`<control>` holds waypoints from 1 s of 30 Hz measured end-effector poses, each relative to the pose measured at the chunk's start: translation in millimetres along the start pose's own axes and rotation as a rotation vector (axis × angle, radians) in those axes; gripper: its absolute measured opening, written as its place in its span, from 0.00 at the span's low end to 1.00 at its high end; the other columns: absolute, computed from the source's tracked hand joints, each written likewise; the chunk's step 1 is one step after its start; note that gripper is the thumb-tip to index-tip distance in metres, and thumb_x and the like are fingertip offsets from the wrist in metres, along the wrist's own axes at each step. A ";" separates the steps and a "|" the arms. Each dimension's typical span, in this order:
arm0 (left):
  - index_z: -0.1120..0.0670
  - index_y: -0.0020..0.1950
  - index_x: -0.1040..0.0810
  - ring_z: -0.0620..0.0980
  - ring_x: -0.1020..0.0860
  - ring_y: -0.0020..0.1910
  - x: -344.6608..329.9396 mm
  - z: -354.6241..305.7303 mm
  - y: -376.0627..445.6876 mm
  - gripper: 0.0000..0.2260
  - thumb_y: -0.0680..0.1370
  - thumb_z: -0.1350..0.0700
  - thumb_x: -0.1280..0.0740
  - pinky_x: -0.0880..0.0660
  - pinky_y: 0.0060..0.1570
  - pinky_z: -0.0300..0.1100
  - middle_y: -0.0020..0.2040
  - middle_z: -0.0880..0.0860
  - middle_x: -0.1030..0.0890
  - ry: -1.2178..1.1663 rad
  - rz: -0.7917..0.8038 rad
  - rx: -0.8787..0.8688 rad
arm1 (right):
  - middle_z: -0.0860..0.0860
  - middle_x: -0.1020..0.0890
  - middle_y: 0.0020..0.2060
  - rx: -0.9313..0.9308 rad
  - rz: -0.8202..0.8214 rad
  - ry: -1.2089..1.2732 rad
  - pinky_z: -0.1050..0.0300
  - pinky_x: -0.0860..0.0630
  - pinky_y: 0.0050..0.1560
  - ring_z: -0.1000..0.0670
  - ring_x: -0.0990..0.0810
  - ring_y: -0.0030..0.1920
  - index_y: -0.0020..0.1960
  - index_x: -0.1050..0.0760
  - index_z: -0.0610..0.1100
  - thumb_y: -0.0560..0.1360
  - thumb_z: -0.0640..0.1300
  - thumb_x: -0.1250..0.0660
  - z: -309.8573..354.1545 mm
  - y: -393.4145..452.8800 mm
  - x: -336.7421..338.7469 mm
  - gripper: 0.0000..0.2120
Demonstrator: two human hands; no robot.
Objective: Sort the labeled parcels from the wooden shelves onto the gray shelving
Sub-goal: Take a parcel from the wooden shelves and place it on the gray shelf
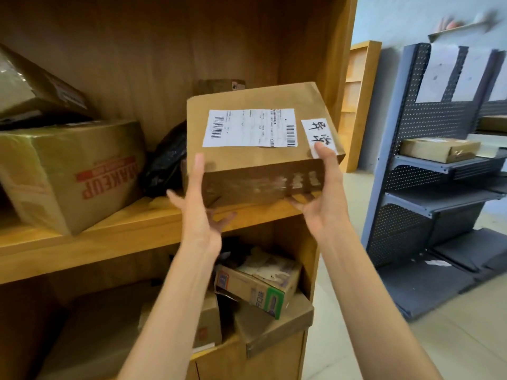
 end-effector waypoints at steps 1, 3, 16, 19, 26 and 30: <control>0.44 0.76 0.42 0.57 0.28 0.63 -0.3 -4.7 1.8 0.48 0.58 0.35 0.29 0.23 0.54 0.60 0.67 0.54 0.29 0.037 0.058 0.012 | 0.49 0.23 0.59 0.010 0.007 -0.028 0.41 0.25 0.55 0.47 0.25 0.59 0.72 0.37 0.53 0.61 0.59 0.26 7.9 2.4 3.0 0.42; 0.47 0.69 0.30 0.57 0.24 0.60 -8.6 -7.0 1.6 0.36 0.63 0.37 0.30 0.22 0.53 0.59 0.61 0.54 0.23 0.107 0.207 0.055 | 0.50 0.23 0.59 0.024 -0.001 -0.074 0.41 0.25 0.56 0.47 0.25 0.60 0.70 0.36 0.53 0.64 0.61 0.28 22.4 7.0 9.3 0.38; 0.47 0.66 0.25 0.54 0.20 0.58 -134.8 95.6 -61.1 0.22 0.72 0.46 0.32 0.26 0.59 0.59 0.57 0.53 0.17 -0.141 0.436 0.214 | 0.52 0.37 0.73 0.187 0.036 -0.166 0.48 0.29 0.66 0.50 0.31 0.69 0.76 0.53 0.63 0.54 0.63 0.24 39.1 -1.6 53.2 0.58; 0.44 0.66 0.27 0.54 0.22 0.60 -165.6 120.1 -72.8 0.27 0.67 0.43 0.30 0.30 0.63 0.60 0.58 0.52 0.18 -0.054 0.475 0.220 | 0.51 0.32 0.68 0.282 -0.024 -0.135 0.52 0.24 0.62 0.51 0.25 0.63 0.75 0.46 0.59 0.56 0.59 0.23 68.2 7.3 89.7 0.54; 0.43 0.75 0.40 0.54 0.24 0.61 -224.0 155.2 -55.4 0.47 0.60 0.32 0.29 0.23 0.53 0.59 0.66 0.51 0.25 0.094 0.416 0.138 | 0.49 0.21 0.62 0.369 -0.030 -0.198 0.46 0.22 0.59 0.50 0.20 0.58 0.74 0.38 0.52 0.62 0.60 0.29 157.8 28.1 194.4 0.44; 0.48 0.66 0.27 0.54 0.22 0.58 -280.7 197.2 -69.9 0.21 0.75 0.41 0.36 0.24 0.56 0.58 0.59 0.53 0.20 0.195 0.551 0.185 | 0.50 0.21 0.62 0.410 -0.048 -0.284 0.44 0.23 0.60 0.51 0.20 0.59 0.74 0.38 0.51 0.69 0.58 0.34 196.5 37.8 252.2 0.36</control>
Point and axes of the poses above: each hand's wrist, its own y-axis towards the middle knuckle, its own x-axis out of the back of the hand, z = x × y, the point moved 10 cm from there along y, towards the middle knuckle
